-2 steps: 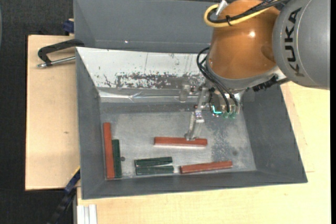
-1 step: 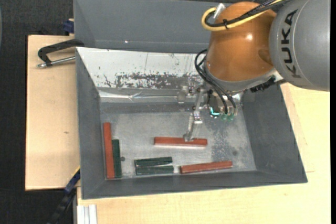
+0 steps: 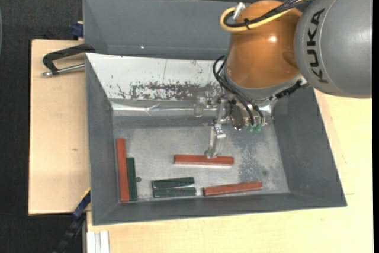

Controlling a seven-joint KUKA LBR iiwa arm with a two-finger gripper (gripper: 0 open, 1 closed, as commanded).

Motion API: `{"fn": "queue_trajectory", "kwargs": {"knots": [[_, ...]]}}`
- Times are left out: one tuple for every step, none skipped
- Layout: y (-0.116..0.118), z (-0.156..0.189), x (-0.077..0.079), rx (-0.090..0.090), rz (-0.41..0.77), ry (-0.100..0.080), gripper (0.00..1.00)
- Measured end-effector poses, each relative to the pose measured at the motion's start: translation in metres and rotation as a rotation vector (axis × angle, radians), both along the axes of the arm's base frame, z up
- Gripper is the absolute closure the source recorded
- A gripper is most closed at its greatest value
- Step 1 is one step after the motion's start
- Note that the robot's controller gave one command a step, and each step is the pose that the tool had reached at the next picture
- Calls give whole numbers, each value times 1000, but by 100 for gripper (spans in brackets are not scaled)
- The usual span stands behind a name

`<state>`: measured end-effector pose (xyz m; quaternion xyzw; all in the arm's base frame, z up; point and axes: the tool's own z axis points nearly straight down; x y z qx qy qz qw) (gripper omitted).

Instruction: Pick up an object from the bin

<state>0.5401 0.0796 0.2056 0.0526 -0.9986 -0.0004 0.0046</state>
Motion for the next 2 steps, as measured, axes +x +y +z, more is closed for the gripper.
{"fn": "queue_trajectory", "kwargs": {"knots": [[18, -15, -5, 2, 15, -23, 0], [22, -31, -8, 3, 17, -17, 0]]}}
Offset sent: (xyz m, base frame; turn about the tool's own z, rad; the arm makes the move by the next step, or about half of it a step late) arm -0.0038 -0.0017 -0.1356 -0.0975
